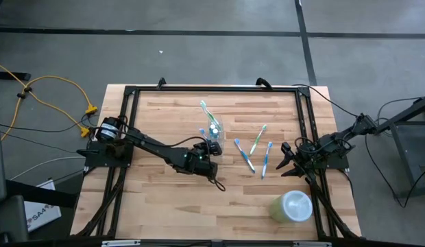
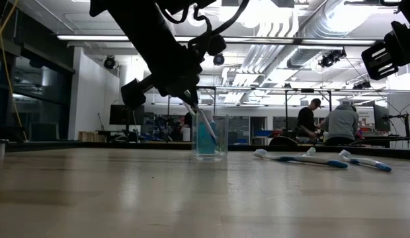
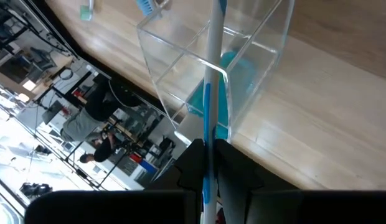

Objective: Pick & Place toothbrushing station
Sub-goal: Put the left blue toothbrush into the transparent organizer, then put the green toothbrush into the transparent organizer

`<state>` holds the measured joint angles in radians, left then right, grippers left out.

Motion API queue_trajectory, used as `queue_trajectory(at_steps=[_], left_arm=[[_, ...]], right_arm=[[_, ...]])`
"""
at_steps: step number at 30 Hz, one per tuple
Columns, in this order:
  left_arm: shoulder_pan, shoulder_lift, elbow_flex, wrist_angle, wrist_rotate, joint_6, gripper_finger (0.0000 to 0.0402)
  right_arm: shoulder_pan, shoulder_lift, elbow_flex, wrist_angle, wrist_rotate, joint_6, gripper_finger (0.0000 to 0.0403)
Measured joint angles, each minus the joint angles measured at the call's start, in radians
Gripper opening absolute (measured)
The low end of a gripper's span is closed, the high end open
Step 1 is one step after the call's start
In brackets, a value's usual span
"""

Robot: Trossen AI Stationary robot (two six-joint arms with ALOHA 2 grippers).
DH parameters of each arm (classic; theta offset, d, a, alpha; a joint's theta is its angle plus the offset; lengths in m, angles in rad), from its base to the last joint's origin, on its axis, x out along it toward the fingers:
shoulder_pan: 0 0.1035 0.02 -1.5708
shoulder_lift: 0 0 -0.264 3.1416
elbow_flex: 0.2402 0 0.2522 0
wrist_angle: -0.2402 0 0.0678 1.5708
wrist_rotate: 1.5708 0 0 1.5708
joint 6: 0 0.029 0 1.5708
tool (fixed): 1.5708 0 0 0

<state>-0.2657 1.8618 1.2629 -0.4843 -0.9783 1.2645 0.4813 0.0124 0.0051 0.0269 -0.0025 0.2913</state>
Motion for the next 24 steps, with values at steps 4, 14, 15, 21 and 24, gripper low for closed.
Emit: queue_trajectory(at_steps=[4,14,15,21,24], left_arm=[[-0.001,0.0,0.0,0.001,0.018,0.019,0.0032],[-0.004,0.0,0.0,0.018,0.023,0.014,0.0069],[-0.004,0.0,0.0,0.018,0.022,0.013,0.0071],[-0.012,0.0,0.0,0.022,0.022,0.024,0.0074],[-0.024,0.0,0.0,0.027,0.011,0.025,0.0074]], right_arm=[[0.0,0.0,0.0,0.0,0.0,0.0,0.0142],[0.0,0.0,0.0,0.0,0.0,0.0,0.0142],[0.0,0.0,0.0,0.0,0.0,0.0,0.0142],[0.0,0.0,0.0,0.0,0.0,0.0,0.0142],[0.0,0.0,0.0,0.0,0.0,0.0,0.0142]])
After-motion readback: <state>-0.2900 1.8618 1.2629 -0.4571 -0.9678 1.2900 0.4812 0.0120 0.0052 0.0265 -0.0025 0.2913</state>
